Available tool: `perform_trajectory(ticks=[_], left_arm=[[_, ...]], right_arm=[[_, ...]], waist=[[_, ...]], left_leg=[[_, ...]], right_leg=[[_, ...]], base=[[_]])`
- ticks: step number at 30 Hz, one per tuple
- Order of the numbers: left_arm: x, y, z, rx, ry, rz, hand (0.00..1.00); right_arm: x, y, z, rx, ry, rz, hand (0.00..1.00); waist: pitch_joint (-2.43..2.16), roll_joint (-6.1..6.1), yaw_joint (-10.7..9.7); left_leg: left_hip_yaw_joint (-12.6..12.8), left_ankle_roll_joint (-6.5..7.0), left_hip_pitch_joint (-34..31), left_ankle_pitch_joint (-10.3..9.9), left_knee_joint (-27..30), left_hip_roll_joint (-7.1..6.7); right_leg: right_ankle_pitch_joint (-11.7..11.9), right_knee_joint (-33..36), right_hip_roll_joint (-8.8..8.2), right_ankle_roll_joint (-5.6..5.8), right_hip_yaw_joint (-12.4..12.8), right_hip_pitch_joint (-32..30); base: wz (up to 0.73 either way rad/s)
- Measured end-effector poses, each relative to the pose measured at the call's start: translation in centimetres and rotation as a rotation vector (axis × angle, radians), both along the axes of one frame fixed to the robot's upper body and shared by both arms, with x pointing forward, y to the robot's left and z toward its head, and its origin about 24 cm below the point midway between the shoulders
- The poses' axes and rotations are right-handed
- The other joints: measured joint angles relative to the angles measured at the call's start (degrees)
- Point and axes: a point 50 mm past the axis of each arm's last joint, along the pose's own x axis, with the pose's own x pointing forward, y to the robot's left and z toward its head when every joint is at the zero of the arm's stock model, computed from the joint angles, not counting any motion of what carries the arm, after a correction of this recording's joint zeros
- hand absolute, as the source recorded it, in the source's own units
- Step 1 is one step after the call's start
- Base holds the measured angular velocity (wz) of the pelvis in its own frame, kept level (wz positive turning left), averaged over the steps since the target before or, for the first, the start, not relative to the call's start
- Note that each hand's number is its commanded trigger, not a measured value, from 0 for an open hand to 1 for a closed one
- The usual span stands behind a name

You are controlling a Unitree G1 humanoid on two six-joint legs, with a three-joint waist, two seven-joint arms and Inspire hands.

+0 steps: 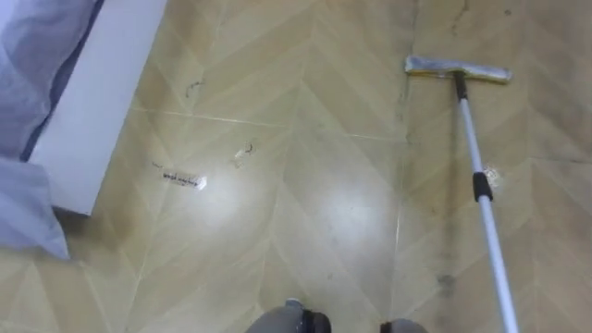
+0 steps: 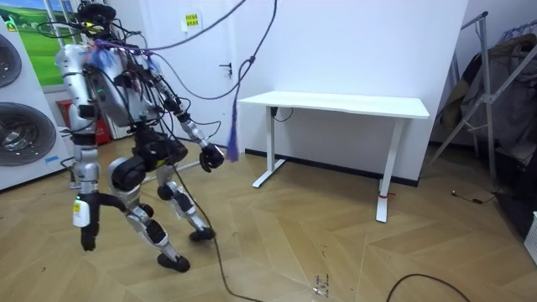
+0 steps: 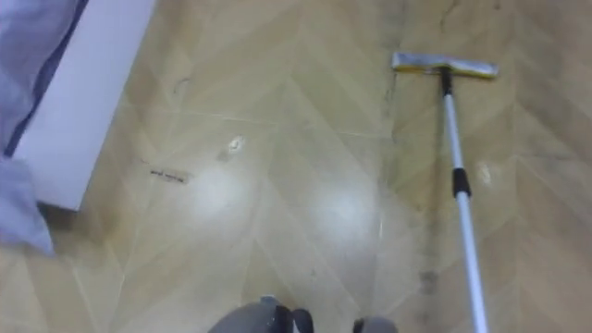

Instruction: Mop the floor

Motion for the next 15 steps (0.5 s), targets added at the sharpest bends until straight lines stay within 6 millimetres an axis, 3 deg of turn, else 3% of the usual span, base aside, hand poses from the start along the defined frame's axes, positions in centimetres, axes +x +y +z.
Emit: perform_trajectory(ticks=[2, 3, 4, 5, 7, 8, 9, 10, 11, 12, 13, 14, 15], left_arm=[[-0.3, -0.2, -0.1, -0.005, 0.007, 0.001, 0.00], [-0.8, -0.3, -0.2, -0.007, 0.019, 0.005, 0.00], [-1.3, -0.3, -0.2, -0.002, 0.036, 0.009, 0.00], [-1.4, -0.3, -0.2, 0.006, 0.045, 0.013, 0.00], [-1.9, 0.1, -0.2, 0.034, 0.072, 0.038, 0.00], [-1.9, 0.2, -0.2, 0.035, 0.069, 0.052, 0.00], [-1.8, 0.4, -0.1, 0.040, 0.061, 0.083, 0.00], [-1.8, 1.0, 0.0, 0.054, 0.058, 0.104, 0.00], [-1.7, 1.3, 0.1, 0.063, 0.056, 0.109, 0.00], [-1.3, 1.7, 0.3, 0.078, 0.035, 0.115, 0.00], [-1.0, 1.9, 0.5, 0.082, 0.022, 0.115, 0.00], [-1.0, 2.1, 0.5, 0.085, 0.022, 0.103, 0.00], [-1.1, 2.1, 0.5, 0.088, 0.025, 0.096, 0.00]], right_arm=[[0.9, 0.8, -0.3, 0.012, -0.013, 0.026, 1.00], [1.6, 1.0, -0.4, 0.018, -0.019, 0.038, 1.00], [3.0, 1.0, -0.3, 0.015, -0.027, 0.063, 1.00], [3.8, 0.9, -0.2, 0.010, -0.033, 0.071, 1.00], [7.6, 0.2, 0.5, -0.026, -0.069, 0.107, 1.00], [8.8, -0.2, 0.9, -0.042, -0.089, 0.112, 1.00], [11.5, -1.2, 1.9, -0.078, -0.145, 0.138, 1.00], [14.5, -1.9, 3.1, -0.107, -0.221, 0.158, 1.00], [15.9, -2.2, 3.7, -0.120, -0.263, 0.167, 1.00], [18.8, -2.7, 5.1, -0.142, -0.356, 0.188, 1.00], [20.8, -2.8, 6.3, -0.147, -0.437, 0.200, 1.00], [22.0, -2.7, 6.8, -0.141, -0.478, 0.207, 1.00], [23.7, -2.2, 7.7, -0.122, -0.555, 0.213, 1.00]], waist=[[0.24, -0.33, -0.1], [0.61, -0.87, -0.1], [0.61, -0.92, 0.1], [0.72, -1.08, 0.1], [0.96, -2.02, 0.2], [0.92, -2.14, 0.2], [1.18, -2.90, 0.1], [1.60, -4.47, 0.6], [1.41, -5.16, 1.1], [1.61, -6.51, 2.1], [1.81, -8.03, 3.7], [1.71, -8.29, 4.6], [1.98, -9.15, 5.8]], left_leg=[[-1.3, -0.06, 1.9, 0.0, -2.1, -0.76], [-3.2, -0.07, 3.4, 0.0, -3.1, -1.72], [-5.3, -0.20, 4.7, 0.0, -4.0, -2.63], [-6.4, -0.29, 5.3, -0.1, -4.3, -3.16], [-10.5, -1.37, 7.2, -1.3, -4.0, -5.62], [-10.1, -2.97, 6.9, -1.6, -2.5, -5.67], [-6.2, -9.35, 3.5, -0.6, 5.1, -4.95], [-0.9, -15.45, -1.1, 4.3, 15.0, -3.32], [0.6, -16.00, -3.8, 8.5, 19.6, -2.77], [2.7, -14.93, -9.3, 19.1, 27.0, -1.87], [3.8, -14.38, -14.2, 27.9, 32.7, -0.44], [3.8, -13.29, -16.5, 26.9, 35.0, 0.64], [3.5, -10.41, -19.7, 23.2, 36.2, 3.25]], right_leg=[[0.1, -8.7, 0.86, -0.21, -2.0, -1.7], [0.5, -15.0, 1.68, -0.94, -2.7, -1.8], [1.8, -20.6, 2.24, -2.40, -4.1, -2.1], [2.6, -22.7, 2.44, -3.01, -4.7, -2.1], [5.4, -25.9, 2.08, -4.86, -5.9, -0.6], [5.3, -25.1, 1.11, -5.00, -6.7, -0.4], [5.1, -22.3, -1.45, -5.42, -8.7, -0.4], [3.5, -18.2, -2.93, -5.63, -8.5, -1.0], [2.6, -16.8, -3.26, -5.80, -8.4, -1.4], [1.2, -14.6, -3.89, -6.72, -8.2, -1.7], [0.0, -13.8, -3.69, -6.88, -8.0, -1.7], [-0.5, -13.5, -3.52, -7.04, -8.1, -1.6], [-1.3, -13.1, -3.46, -7.06, -8.4, -0.9]], base=[[-0.67], [-0.60], [-0.54], [-0.44], [-0.11], [0.30], [0.40], [0.42], [0.33], [0.23], [0.13], [0.00], [0.00]])
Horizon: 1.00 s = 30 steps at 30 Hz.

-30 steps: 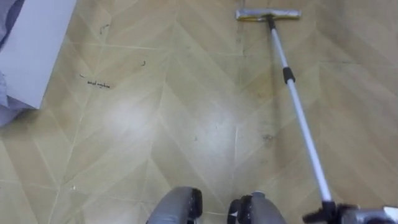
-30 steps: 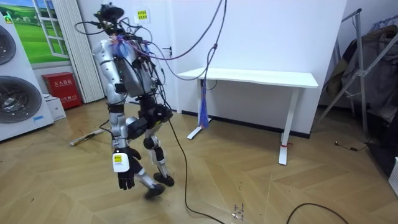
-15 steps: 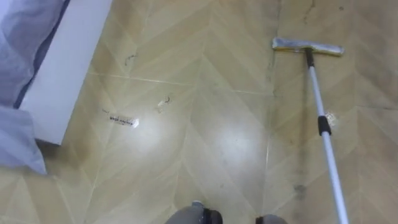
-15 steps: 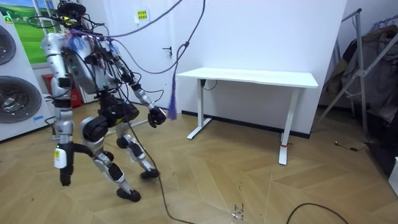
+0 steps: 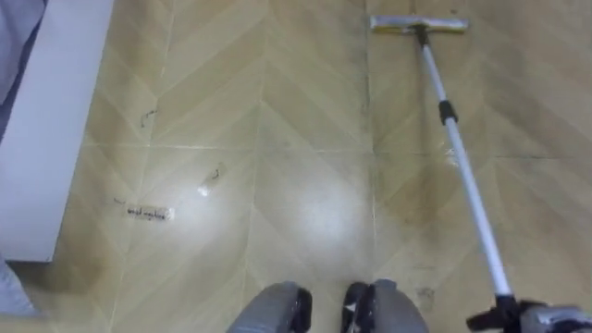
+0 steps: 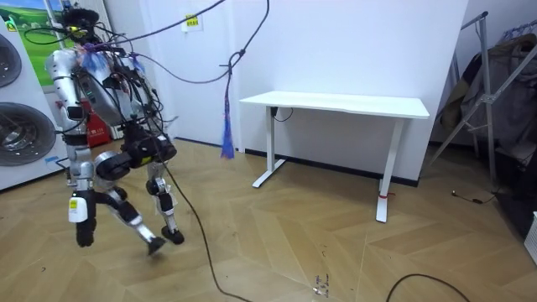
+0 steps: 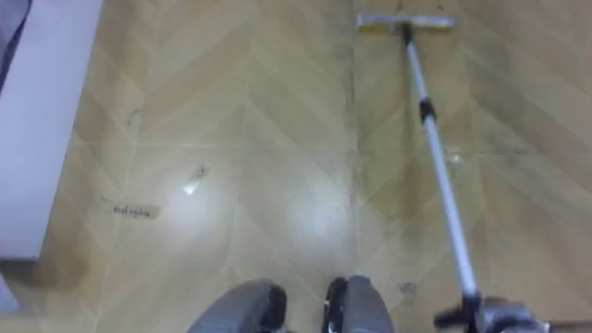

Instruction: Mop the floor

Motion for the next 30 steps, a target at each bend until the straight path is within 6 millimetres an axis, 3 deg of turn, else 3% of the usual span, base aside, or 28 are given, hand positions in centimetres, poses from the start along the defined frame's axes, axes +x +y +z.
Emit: perform_trajectory(ticks=[1, 2, 3, 4, 5, 6, 7, 8, 9, 10, 11, 12, 13, 14, 15, 16, 18, 19, 20, 21, 23, 24, 25, 26, 27, 28, 29, 30], left_arm=[[-0.4, -0.3, -0.1, -0.010, 0.012, -0.002, 0.00], [-0.6, -0.4, -0.1, -0.019, 0.016, -0.002, 0.00], [-1.0, -0.6, -0.2, -0.040, 0.021, -0.005, 0.00], [-0.7, -0.5, -0.1, -0.050, 0.018, -0.019, 0.00], [-0.5, -0.5, -0.2, -0.052, 0.017, -0.030, 0.00], [0.3, -0.6, -0.1, -0.063, 0.000, -0.041, 0.00], [1.2, -0.6, 0.0, -0.064, -0.017, -0.044, 0.00], [1.5, -0.6, 0.0, -0.064, -0.023, -0.044, 0.00], [1.7, -0.7, 0.1, -0.061, -0.032, -0.055, 0.00], [1.8, -0.9, 0.0, -0.062, -0.041, -0.058, 0.00], [1.8, -0.9, 0.0, -0.064, -0.045, -0.052, 0.00], [1.8, -1.0, 0.0, -0.067, -0.051, -0.050, 0.00], [1.9, -1.1, 0.0, -0.064, -0.058, -0.069, 0.00], [2.0, -1.2, 0.0, -0.066, -0.061, -0.077, 0.00], [2.1, -1.3, 0.0, -0.066, -0.064, -0.091, 0.00], [2.1, -1.6, -0.1, -0.073, -0.064, -0.093, 0.00], [2.0, -2.0, -0.2, -0.076, -0.058, -0.112, 0.00], [1.8, -2.1, -0.2, -0.080, -0.052, -0.109, 0.00], [1.7, -2.1, -0.2, -0.080, -0.045, -0.108, 0.00], [1.2, -2.1, -0.3, -0.078, -0.026, -0.102, 0.00], [0.7, -2.1, -0.4, -0.080, -0.001, -0.091, 0.00], [0.6, -2.0, -0.4, -0.074, 0.005, -0.080, 0.00], [0.5, -1.9, -0.4, -0.068, 0.003, -0.060, 0.00], [0.5, -1.9, -0.4, -0.068, 0.001, -0.049, 0.00], [0.2, -1.8, -0.3, -0.064, 0.001, -0.035, 0.00], [0.1, -1.5, -0.3, -0.064, 0.001, -0.024, 0.00], [-0.1, -1.3, -0.2, -0.062, 0.004, -0.022, 0.00], [-0.4, -0.9, -0.1, -0.051, 0.009, -0.026, 0.00]], right_arm=[[0.7, 0.4, 0.2, 0.034, -0.032, -0.002, 1.00], [0.7, 0.6, 0.1, 0.046, -0.033, -0.008, 1.00], [-0.3, 0.5, -0.4, 0.062, -0.020, -0.031, 1.00], [-2.0, 0.2, -1.4, 0.081, 0.004, -0.065, 1.00], [-3.0, 0.1, -1.9, 0.091, 0.023, -0.084, 1.00], [-5.0, -0.3, -2.8, 0.100, 0.065, -0.116, 1.00], [-7.5, -0.4, -3.8, 0.107, 0.125, -0.144, 1.00], [-8.9, -0.5, -4.3, 0.105, 0.160, -0.159, 1.00], [-11.5, -0.9, -4.9, 0.093, 0.233, -0.180, 1.00], [-14.0, -1.4, -5.3, 0.060, 0.300, -0.192, 1.00], [-15.1, -1.5, -5.4, 0.048, 0.328, -0.195, 1.00], [-17.0, -1.5, -5.7, 0.030, 0.379, -0.195, 1.00], [-18.1, -1.1, -6.1, 0.030, 0.407, -0.194, 1.00], [-18.4, -0.8, -6.3, 0.031, 0.414, -0.195, 1.00], [-18.4, -0.1, -6.6, 0.038, 0.417, -0.192, 1.00], [-18.4, 0.7, -6.9, 0.051, 0.419, -0.189, 1.00], [-18.6, 1.7, -7.4, 0.077, 0.424, -0.190, 1.00], [-18.9, 2.1, -7.5, 0.090, 0.432, -0.199, 1.00], [-19.1, 2.3, -7.6, 0.097, 0.438, -0.205, 1.00], [-19.2, 2.5, -7.7, 0.105, 0.452, -0.213, 1.00], [-18.4, 2.3, -7.5, 0.107, 0.452, -0.220, 1.00], [-17.1, 1.9, -7.2, 0.100, 0.428, -0.213, 1.00], [-15.1, 1.2, -6.6, 0.090, 0.385, -0.200, 1.00], [-14.0, 0.9, -6.2, 0.078, 0.368, -0.187, 1.00], [-11.3, 0.4, -5.3, 0.055, 0.318, -0.152, 1.00], [-8.1, 0.2, -4.2, 0.041, 0.245, -0.111, 1.00], [-6.7, 0.2, -3.6, 0.037, 0.206, -0.090, 1.00], [-4.0, 0.5, -2.5, 0.039, 0.125, -0.053, 1.00]], waist=[[0.08, -0.38, 0.7], [0.09, -0.30, 0.7], [-0.10, 0.68, 0.4], [-0.05, 1.05, 0.2], [-0.32, 1.43, -0.1], [-0.57, 2.45, -0.8], [-0.55, 2.86, -0.8], [-0.58, 3.04, -0.9], [-0.72, 3.47, -0.9], [-1.27, 4.52, -1.0], [-1.63, 5.18, -1.0], [-2.29, 6.44, -1.7], [-2.35, 7.30, -2.6], [-2.27, 7.82, -2.9], [-1.91, 8.18, -4.1], [-1.81, 8.42, -5.4], [-1.65, 8.17, -6.2], [-1.62, 8.10, -6.2], [-1.56, 7.94, -6.2], [-1.45, 7.62, -6.2], [-1.41, 7.16, -5.3], [-0.98, 6.47, -4.4], [-0.43, 5.60, -3.9], [-0.36, 5.40, -3.7], [-0.45, 4.33, -2.9], [-0.56, 3.53, -2.2], [-0.51, 2.85, -2.0], [-0.50, 1.39, -1.6]], left_leg=[[-0.7, 0.36, -0.7, -3.8, -5.3, 2.69], [-1.0, 0.26, 0.2, -5.1, -10.5, 3.65], [-2.4, 0.32, 3.4, -6.3, -24.4, 4.67], [-3.5, 0.40, 6.5, -10.0, -33.7, 4.54], [-3.3, 0.94, 7.6, -11.9, -35.7, 4.12], [-2.4, 3.76, 8.2, -13.2, -36.9, 3.36], [-0.6, 5.31, 9.2, -14.3, -37.3, 3.00], [0.1, 6.29, 10.1, -14.8, -37.4, 2.43], [1.5, 7.47, 12.1, -16.2, -37.4, 1.23], [2.2, 8.28, 13.8, -18.1, -37.2, 0.49], [2.2, 8.59, 14.6, -18.8, -37.2, 0.16], [1.9, 9.21, 15.8, -20.1, -36.9, -0.19], [0.8, 9.47, 17.0, -21.0, -36.9, -0.86], [0.2, 9.52, 17.6, -21.3, -37.0, -1.00], [-0.8, 9.49, 18.7, -21.3, -38.0, -1.69], [-0.8, 9.50, 19.9, -21.3, -39.3, -1.83], [-0.8, 9.27, 21.8, -21.5, -41.1, -2.09], [-1.7, 8.86, 23.0, -22.1, -41.4, -2.42], [-1.8, 8.69, 23.5, -22.6, -41.2, -2.45], [-2.1, 8.19, 24.6, -24.0, -40.3, -2.54], [-2.4, 7.05, 25.1, -26.2, -37.4, -2.23], [-1.6, 5.87, 24.3, -26.8, -33.5, -1.46], [-1.2, 4.71, 22.4, -26.2, -27.8, -0.92], [-0.9, 3.39, 21.0, -25.4, -24.4, -0.24], [0.1, 1.06, 18.1, -22.8, -18.2, 1.23], [0.2, 0.02, 15.2, -18.8, -12.6, 2.18], [0.2, -0.22, 14.0, -16.7, -10.3, 2.53], [0.0, -0.52, 11.9, -12.3, -6.8, 2.57]], right_leg=[[-0.6, -0.3, 0.08, 0.75, -0.3, 1.4], [-1.0, -0.6, 0.21, 1.20, -0.2, 2.4], [-2.1, -1.8, 0.69, 2.22, -0.1, 4.7], [-3.4, -2.7, 0.45, 3.52, 0.3, 6.4], [-3.9, -3.3, 0.21, 4.38, 0.4, 7.0], [-4.4, -4.6, 0.20, 5.47, 1.3, 8.0], [-4.9, -4.7, -0.05, 6.50, 3.2, 8.6], [-4.9, -3.9, -0.26, 6.57, 4.0, 8.9], [-4.1, -0.8, -0.82, 7.31, 6.5, 8.7], [-1.9, 2.6, -1.18, 8.44, 8.5, 8.0], [-0.5, 4.5, -1.10, 8.58, 9.3, 7.3], [2.6, 8.1, -1.14, 8.26, 9.8, 6.1], [3.7, 10.2, -0.63, 7.96, 10.0, 4.8], [3.5, 10.7, 0.02, 7.90, 9.9, 4.0], [2.7, 9.8, 1.04, 7.92, 9.9, 2.2], [2.5, 6.3, 2.17, 7.85, 9.2, 1.1], [2.7, -1.6, 3.30, 7.25, 8.2, 0.3], [3.6, -6.8, 3.63, 5.77, 6.9, 0.5], [4.1, -8.8, 3.88, 4.97, 6.3, 0.7], [5.3, -9.9, 4.14, 3.47, 5.6, 0.9], [5.0, -7.6, 3.74, 2.70, 4.3, 1.8], [3.8, -5.1, 3.78, 1.44, 4.2, 1.5], [1.8, -2.4, 3.89, 0.93, 4.3, 1.2], [0.9, -1.3, 4.15, 0.76, 4.3, 1.0], [-0.7, 0.7, 4.94, 0.44, 4.8, 0.3], [-2.0, 2.2, 5.80, 0.26, 5.3, 0.1], [-2.6, 2.9, 6.15, -0.01, 5.5, 0.1], [-3.6, 3.9, 6.55, -0.66, 6.3, 0.3]], base=[[0.06], [0.30], [0.52], [0.61], [0.73], [0.62], [0.51], [0.17], [-0.09], [-0.20], [-0.26], [-0.24], [-0.24], [-0.26], [-0.22], [-0.18], [-0.07], [0.00], [0.09], [0.13], [-0.02], [-0.22], [-0.18], [-0.20], [-0.28], [-0.32], [-0.20], [0.00]])
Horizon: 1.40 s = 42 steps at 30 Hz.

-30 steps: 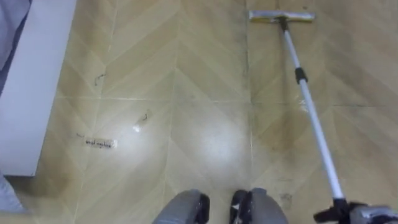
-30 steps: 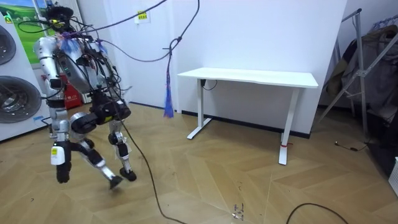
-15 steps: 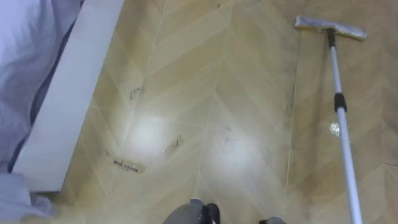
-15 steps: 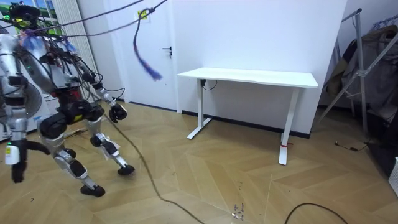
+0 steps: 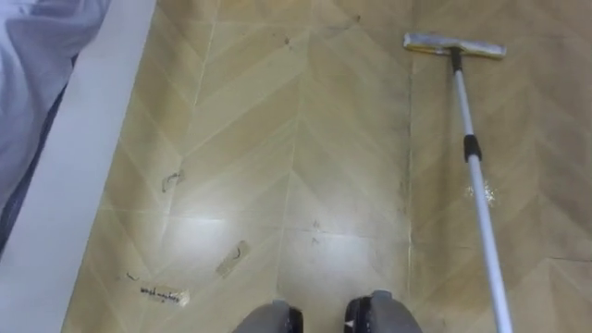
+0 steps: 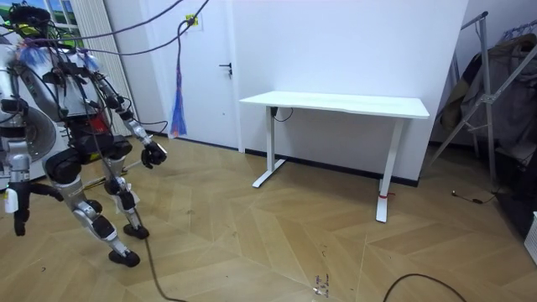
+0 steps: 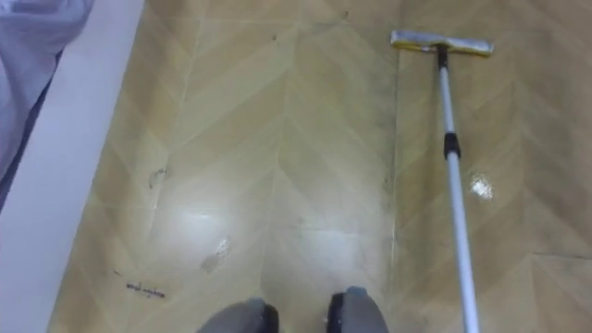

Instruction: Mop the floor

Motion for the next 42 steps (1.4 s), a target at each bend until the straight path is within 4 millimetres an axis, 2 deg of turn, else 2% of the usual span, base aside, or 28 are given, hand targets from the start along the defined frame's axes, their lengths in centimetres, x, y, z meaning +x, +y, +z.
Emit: perform_trajectory(ticks=[1, 2, 4, 6, 7, 8, 9, 10, 11, 12, 13, 15, 17, 18, 20, 21, 22, 24, 25, 26, 28, 29, 30, 31, 33, 34, 37, 42], left_arm=[[-0.1, 0.2, 0.1, 0.006, 0.001, -0.010, 0.00], [0.0, 0.2, 0.1, 0.006, -0.002, -0.011, 0.00], [-0.5, -0.2, 0.1, -0.017, -0.007, -0.014, 0.00], [-1.0, -0.4, 0.1, -0.041, 0.000, -0.016, 0.00], [-1.1, -0.4, 0.0, -0.048, 0.010, -0.024, 0.00], [-1.0, -0.3, 0.0, -0.049, 0.009, -0.028, 0.00], [-0.6, -0.3, 0.0, -0.057, 0.005, -0.028, 0.00], [0.2, -0.4, 0.0, -0.067, -0.016, -0.036, 0.00], [0.7, -0.5, 0.1, -0.069, -0.031, -0.042, 0.00], [1.3, -0.6, 0.2, -0.066, -0.053, -0.067, 0.00], [1.5, -0.8, 0.2, -0.068, -0.067, -0.068, 0.00], [1.4, -1.2, 0.1, -0.071, -0.063, -0.082, 0.00], [1.7, -1.3, 0.2, -0.062, -0.073, -0.115, 0.00], [1.7, -1.4, 0.1, -0.053, -0.075, -0.133, 0.00], [1.3, -1.6, 0.0, -0.052, -0.055, -0.133, 0.00], [1.0, -1.8, -0.2, -0.054, -0.043, -0.130, 0.00], [0.6, -1.9, -0.3, -0.048, -0.031, -0.131, 0.00], [0.2, -1.9, -0.3, -0.043, -0.011, -0.124, 0.00], [0.1, -1.9, -0.4, -0.043, -0.002, -0.116, 0.00], [0.1, -1.8, -0.4, -0.042, -0.002, -0.109, 0.00], [0.3, -1.5, -0.3, -0.035, -0.013, -0.076, 0.00], [0.3, -1.4, -0.3, -0.036, -0.016, -0.061, 0.00], [0.4, -1.2, -0.2, -0.032, -0.022, -0.049, 0.00], [0.7, -0.9, 0.0, -0.022, -0.032, -0.051, 0.00], [1.0, -0.5, 0.1, -0.012, -0.041, -0.040, 0.00], [0.9, -0.4, 0.1, -0.009, -0.042, -0.030, 0.00], [0.3, -1.2, -0.3, -0.027, -0.001, -0.043, 0.00], [1.3, -0.6, -0.3, -0.010, -0.001, -0.048, 0.00]], right_arm=[[2.0, 0.2, 1.0, 0.004, -0.062, 0.018, 1.00], [2.5, 0.2, 1.2, 0.006, -0.079, 0.020, 1.00], [4.2, 0.5, 2.2, 0.033, -0.138, 0.017, 1.00], [3.4, 0.5, 1.7, 0.050, -0.124, 0.010, 1.00], [1.8, 0.2, 0.8, 0.054, -0.089, -0.003, 1.00], [0.7, 0.0, 0.3, 0.059, -0.068, -0.021, 1.00], [-1.9, -0.7, -0.6, 0.061, -0.016, -0.059, 1.00], [-4.6, -1.7, -1.3, 0.046, 0.038, -0.087, 1.00], [-5.9, -2.1, -1.5, 0.036, 0.070, -0.100, 1.00], [-8.7, -2.7, -2.0, 0.015, 0.145, -0.121, 1.00], [-11.3, -2.8, -2.5, 0.001, 0.211, -0.145, 1.00], [-14.4, -2.4, -3.1, -0.011, 0.286, -0.169, 1.00], [-15.5, -1.0, -3.9, -0.009, 0.310, -0.176, 1.00], [-15.4, 0.0, -4.4, 0.000, 0.305, -0.186, 1.00], [-15.3, 1.6, -5.0, 0.023, 0.303, -0.183, 1.00], [-15.3, 2.4, -5.3, 0.039, 0.303, -0.187, 1.00], [-15.3, 2.9, -5.4, 0.049, 0.307, -0.192, 1.00], [-14.9, 3.0, -5.4, 0.058, 0.311, -0.205, 1.00], [-14.0, 2.8, -5.2, 0.051, 0.298, -0.214, 1.00], [-13.3, 2.6, -5.1, 0.047, 0.287, -0.213, 1.00], [-8.9, 1.5, -3.8, 0.028, 0.203, -0.198, 1.00], [-7.5, 1.2, -3.4, 0.022, 0.169, -0.190, 1.00], [-4.6, 1.0, -2.4, 0.015, 0.095, -0.170, 1.00], [-2.2, 1.1, -1.5, 0.014, 0.025, -0.152, 1.00], [0.4, 1.4, -0.4, 0.044, -0.049, -0.143, 1.00], [0.8, 2.0, -0.4, 0.083, -0.034, -0.154, 1.00], [-0.3, 2.0, -1.0, 0.116, -0.030, -0.158, 1.00], [-2.7, 1.8, -2.1, 0.128, 0.002, -0.134, 1.00]], waist=[[0.05, -0.98, 0.2], [0.22, -1.32, 0.4], [0.54, -1.52, 2.1], [0.42, -0.71, 1.9], [0.42, -0.30, 1.5], [0.20, -0.20, 1.3], [-0.29, 0.27, 0.5], [-0.36, 0.63, 0.3], [-0.36, 0.90, 0.2], [-0.72, 1.86, -0.1], [-1.17, 2.73, -0.8], [-1.63, 4.75, -2.3], [-1.60, 6.04, -3.2], [-1.22, 6.50, -4.0], [-1.03, 6.52, -4.7], [-0.75, 6.11, -4.9], [-0.74, 6.11, -5.2], [-0.63, 5.64, -4.9], [-0.52, 5.44, -4.3], [-0.46, 5.33, -4.0], [0.06, 3.88, -3.7], [0.09, 3.55, -3.5], [-0.03, 2.91, -3.2], [0.26, 1.95, -2.6], [0.24, 1.21, -1.5], [0.25, 0.31, -0.8], [0.45, -0.06, -0.7], [0.44, 1.31, -1.2]], left_leg=[[-0.4, 0.01, -1.7, 0.2, 1.0, 0.13], [-0.4, 0.24, -2.7, -0.8, 0.2, 0.47], [0.1, 0.70, -4.4, -3.5, -12.4, 1.89], [-0.1, 0.68, -3.5, -3.0, -26.0, 1.98], [0.5, 3.29, -2.8, -0.8, -29.0, 1.65], [1.1, 4.37, -1.9, -1.2, -29.2, 1.45], [2.0, 6.24, -0.8, -2.5, -29.2, 0.50], [2.7, 7.42, 0.0, -3.8, -29.1, -0.80], [2.9, 8.01, 0.4, -4.2, -28.8, -1.52], [3.1, 8.88, 1.1, -5.8, -28.0, -2.55], [3.0, 9.46, 2.4, -7.2, -27.8, -3.73], [1.3, 10.04, 4.2, -9.1, -27.6, -4.87], [-0.5, 9.88, 5.1, -10.0, -28.0, -5.08], [-1.9, 9.58, 6.0, -10.1, -28.6, -5.37], [-3.2, 9.06, 8.1, -10.4, -30.3, -5.48], [-3.6, 8.55, 9.9, -10.7, -31.6, -5.48], [-4.4, 7.90, 11.2, -11.4, -32.1, -5.51], [-5.1, 6.79, 13.0, -12.7, -31.8, -5.29], [-5.1, 5.89, 13.6, -13.3, -30.8, -4.60], [-4.9, 5.60, 13.8, -13.5, -30.1, -4.12], [-4.2, 5.15, 13.7, -13.7, -25.6, -3.07], [-4.2, 5.07, 13.6, -13.6, -24.6, -2.83], [-4.0, 4.57, 13.3, -13.6, -22.5, -2.13], [-4.0, 3.84, 13.3, -13.4, -20.7, -1.42], [-3.9, 2.98, 13.1, -13.1, -18.7, -0.17], [-3.8, 2.37, 13.6, -12.8, -18.6, 0.46], [-4.2, 1.86, 16.9, -12.8, -24.1, 1.25], [-3.4, 0.91, 25.5, -11.7, -40.3, 1.93]], right_leg=[[-0.8, 0.2, 0.32, -0.12, 0.1, 0.8], [-0.9, 0.1, 0.39, 0.05, 0.0, 1.2], [-1.7, -1.7, 0.63, -0.14, -0.5, 4.1], [-3.1, -4.0, 0.24, 0.58, -1.2, 7.5], [-4.5, -5.1, -0.83, 1.31, -2.0, 10.3], [-5.2, -5.6, -1.27, 2.05, -2.1, 11.4], [-6.2, -5.7, -2.35, 3.04, -1.8, 12.9], [-6.4, -3.5, -3.82, 3.73, -1.4, 13.0], [-6.0, -1.7, -4.21, 4.53, -1.3, 12.6], [-4.1, 2.6, -5.15, 6.44, -0.8, 11.4], [-1.1, 6.9, -5.76, 7.31, 0.1, 10.4], [3.7, 12.2, -5.62, 7.74, 1.2, 8.4], [3.4, 12.9, -4.83, 7.56, 1.4, 4.7], [3.0, 10.9, -4.46, 7.33, 1.1, 1.8], [2.9, 2.4, -3.81, 7.29, 1.2, -0.6], [3.7, -5.9, -3.75, 6.68, 1.2, -0.6], [6.4, -12.0, -3.70, 6.33, 1.0, -0.1], [8.7, -12.4, -3.79, 4.80, -1.0, 1.8], [8.7, -11.9, -3.91, 3.69, -1.9, 2.8], [8.3, -11.5, -3.85, 3.43, -2.1, 3.3], [6.0, -8.7, -3.71, 2.44, -2.8, 4.1], [5.4, -8.1, -3.59, 2.15, -2.9, 4.2], [4.6, -7.1, -3.32, 1.52, -3.3, 4.6], [3.9, -6.5, -2.84, 0.88, -3.7, 5.3], [3.3, -6.5, -2.05, 0.00, -4.9, 6.5], [3.3, -7.4, -1.24, -0.23, -5.2, 7.6], [5.2, -11.5, -0.65, -1.00, -6.4, 10.4], [10.2, -21.9, 0.79, -0.73, -6.8, 16.2]], base=[[0.09], [0.12], [0.00], [0.22], [0.40], [0.59], [0.64], [0.60], [0.42], [0.30], [0.30], [0.22], [-0.10], [-0.29], [-0.24], [0.00], [0.09], [0.18], [0.10], [0.12], [0.12], [0.06], [0.06], [0.06], [0.18], [0.23], [0.03], [0.03]])
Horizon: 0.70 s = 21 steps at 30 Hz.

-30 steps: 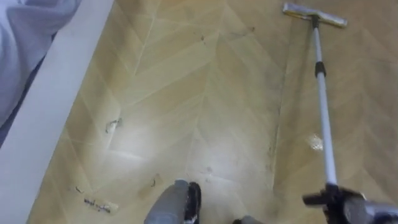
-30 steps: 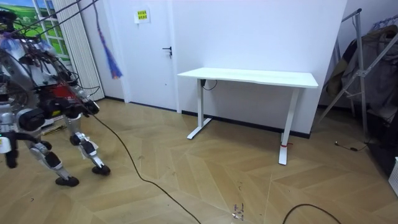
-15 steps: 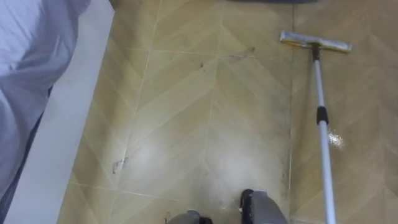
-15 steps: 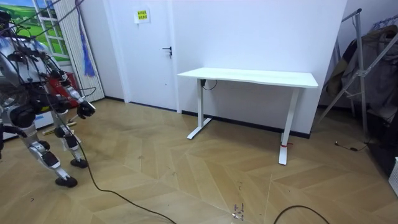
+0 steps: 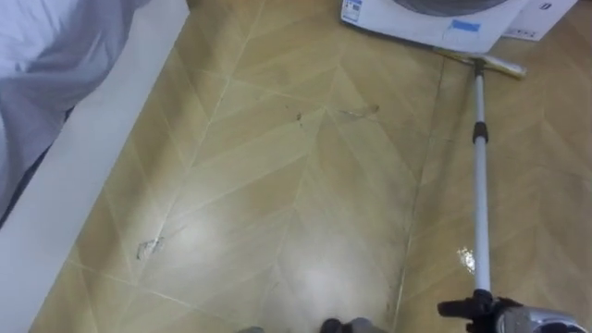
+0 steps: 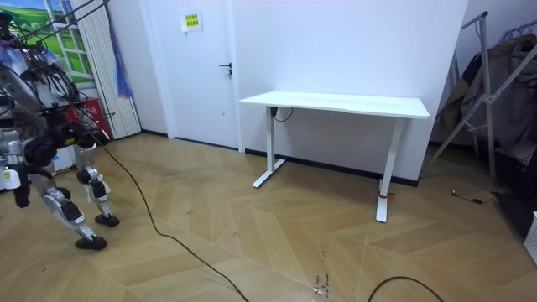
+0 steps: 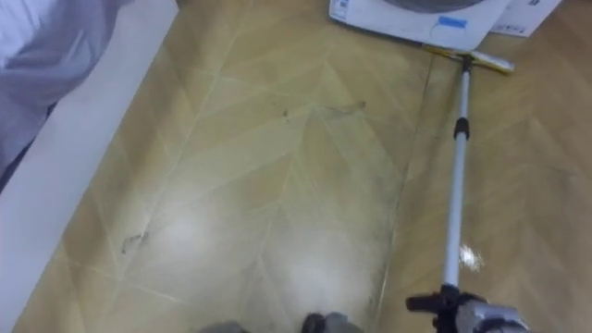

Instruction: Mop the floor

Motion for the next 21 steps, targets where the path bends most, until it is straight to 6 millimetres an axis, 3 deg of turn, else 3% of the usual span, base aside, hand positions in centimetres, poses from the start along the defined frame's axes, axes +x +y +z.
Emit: perform_trajectory(ticks=[2, 3, 4, 6, 9, 10, 12, 15, 21], left_arm=[[-0.4, 0.3, -0.1, 0.004, 0.004, 0.024, 0.00], [-0.7, 0.4, -0.1, 0.009, 0.013, 0.030, 0.00], [-1.1, 0.5, -0.1, 0.015, 0.028, 0.021, 0.00], [-2.0, 0.8, -0.2, 0.032, 0.053, -0.002, 0.00], [-4.1, 1.3, -0.2, 0.056, 0.112, -0.002, 0.00], [-4.8, 1.4, -0.2, 0.061, 0.136, 0.007, 0.00], [-5.4, 1.6, -0.2, 0.071, 0.161, -0.005, 0.00], [-5.2, 1.7, -0.1, 0.065, 0.156, 0.003, 0.00], [-5.5, 1.9, -0.1, 0.060, 0.163, 0.032, 0.00]], right_arm=[[-2.6, 0.1, -1.0, 0.014, 0.054, -0.014, 1.00], [-4.7, 0.1, -1.7, 0.021, 0.098, -0.024, 1.00], [-6.9, 0.0, -2.2, 0.014, 0.144, -0.024, 1.00], [-9.9, -0.4, -2.6, -0.010, 0.226, 0.004, 1.00], [-14.8, -0.8, -2.8, -0.063, 0.393, 0.092, 1.00], [-16.0, -0.5, -2.9, -0.064, 0.437, 0.118, 1.00], [-17.5, 0.4, -3.2, -0.043, 0.479, 0.142, 1.00], [-18.7, 1.8, -3.6, 0.004, 0.515, 0.168, 1.00], [-17.9, 3.2, -4.1, 0.065, 0.497, 0.184, 1.00]], waist=[[-0.25, 0.52, -0.3], [-0.42, 0.73, -0.8], [-0.92, 1.07, -1.5], [-1.29, 1.29, -2.1], [-2.19, 0.74, -3.6], [-2.28, 0.53, -4.7], [-2.22, 0.07, -6.1], [-2.17, -0.50, -6.4], [-2.18, -1.13, -7.2]], left_leg=[[0.1, 0.10, 5.2, 2.7, -6.4, -0.04], [0.6, 0.16, 9.1, 5.1, -11.7, -0.16], [0.8, 0.16, 12.5, 7.0, -16.1, -0.29], [0.7, 0.32, 16.9, 9.0, -20.5, -0.60], [1.7, 0.34, 22.7, 9.7, -23.2, -0.86], [1.8, 0.34, 24.3, 9.7, -23.4, -0.88], [1.9, 0.34, 26.9, 9.7, -24.2, -0.82], [2.2, 0.33, 30.1, 9.7, -24.8, -0.73], [2.1, 0.33, 32.2, 9.7, -25.6, -0.73]], right_leg=[[1.9, -5.9, 0.50, 0.42, 0.0, 5.4], [3.2, -10.1, 0.60, 0.80, -0.2, 9.2], [4.4, -13.8, 0.64, 1.07, -0.7, 12.4], [5.2, -16.9, 0.78, 1.27, -0.5, 16.1], [4.4, -17.1, 0.45, 1.47, -0.5, 20.3], [4.0, -17.0, 0.42, 1.53, -0.5, 21.8], [3.6, -17.3, 0.66, 1.62, -0.1, 24.2], [3.4, -17.5, 1.44, 1.64, 1.8, 26.4], [4.2, -17.9, 1.72, 1.81, 2.2, 27.8]], base=[[0.15], [0.27], [0.25], [0.07], [-0.12], [-0.18], [-0.08], [-0.26], [-0.07]])
